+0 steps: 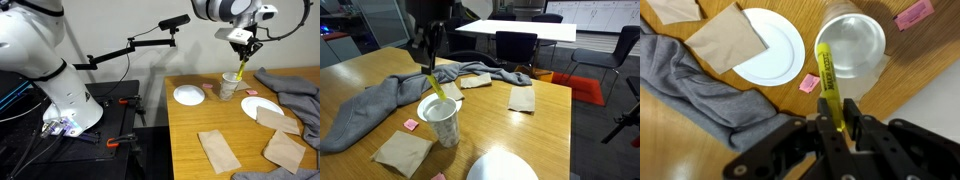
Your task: Take the marker out of the cup and put it on the table
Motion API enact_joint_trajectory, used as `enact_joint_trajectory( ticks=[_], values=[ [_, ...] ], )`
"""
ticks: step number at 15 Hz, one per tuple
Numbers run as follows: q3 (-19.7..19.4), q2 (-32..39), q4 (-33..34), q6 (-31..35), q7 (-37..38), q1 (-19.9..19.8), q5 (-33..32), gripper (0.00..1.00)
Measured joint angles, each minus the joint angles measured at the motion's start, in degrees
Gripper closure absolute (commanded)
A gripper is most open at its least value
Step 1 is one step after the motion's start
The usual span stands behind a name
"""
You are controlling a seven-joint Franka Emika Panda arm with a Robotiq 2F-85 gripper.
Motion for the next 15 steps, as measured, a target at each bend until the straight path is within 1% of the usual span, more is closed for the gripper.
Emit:
enact_joint_trajectory(
  ticks=[5, 8, 10, 12, 15],
  values=[
    [-0.29, -9.39, -8.01, 3.54, 0.00, -1.36, 0.00, 0.95],
    [-0.16, -14.71, -12.69, 3.47, -0.07, -2.41, 0.48, 0.95],
    [0.30, -17.34, -15.59, 3.13, -1.48, -3.55, 2.23, 0.95],
    [0.64, -19.15, -17.99, 1.45, -3.82, -4.72, 5.36, 0.95],
    [0.64, -20.58, -20.46, -3.71, -5.70, -6.40, 9.35, 0.95]
  ],
)
